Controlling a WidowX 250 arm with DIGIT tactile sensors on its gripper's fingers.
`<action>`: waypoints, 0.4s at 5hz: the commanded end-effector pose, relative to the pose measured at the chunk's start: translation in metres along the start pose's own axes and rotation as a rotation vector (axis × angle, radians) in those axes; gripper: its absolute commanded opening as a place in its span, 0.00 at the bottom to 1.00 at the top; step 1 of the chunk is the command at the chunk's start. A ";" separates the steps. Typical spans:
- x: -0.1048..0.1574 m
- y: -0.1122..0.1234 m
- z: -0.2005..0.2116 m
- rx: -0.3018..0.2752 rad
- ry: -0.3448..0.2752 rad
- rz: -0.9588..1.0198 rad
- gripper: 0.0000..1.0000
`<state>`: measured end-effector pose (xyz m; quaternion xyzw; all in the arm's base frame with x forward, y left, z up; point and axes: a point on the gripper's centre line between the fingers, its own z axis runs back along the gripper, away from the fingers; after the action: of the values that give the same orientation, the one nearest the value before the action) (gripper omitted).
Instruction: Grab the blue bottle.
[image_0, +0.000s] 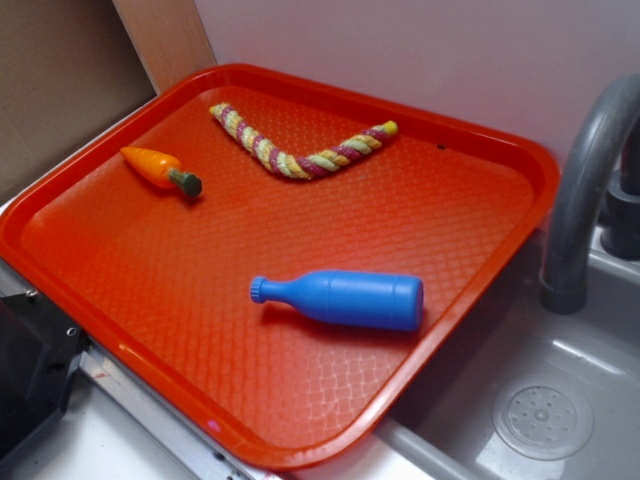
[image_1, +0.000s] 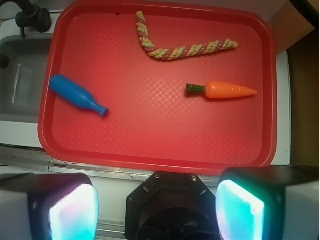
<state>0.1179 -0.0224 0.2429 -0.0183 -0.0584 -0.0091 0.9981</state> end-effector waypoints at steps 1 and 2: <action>0.000 0.000 0.000 0.000 0.000 0.000 1.00; 0.028 -0.018 -0.016 0.008 -0.131 -0.180 1.00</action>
<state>0.1446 -0.0410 0.2255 -0.0089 -0.1139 -0.0937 0.9890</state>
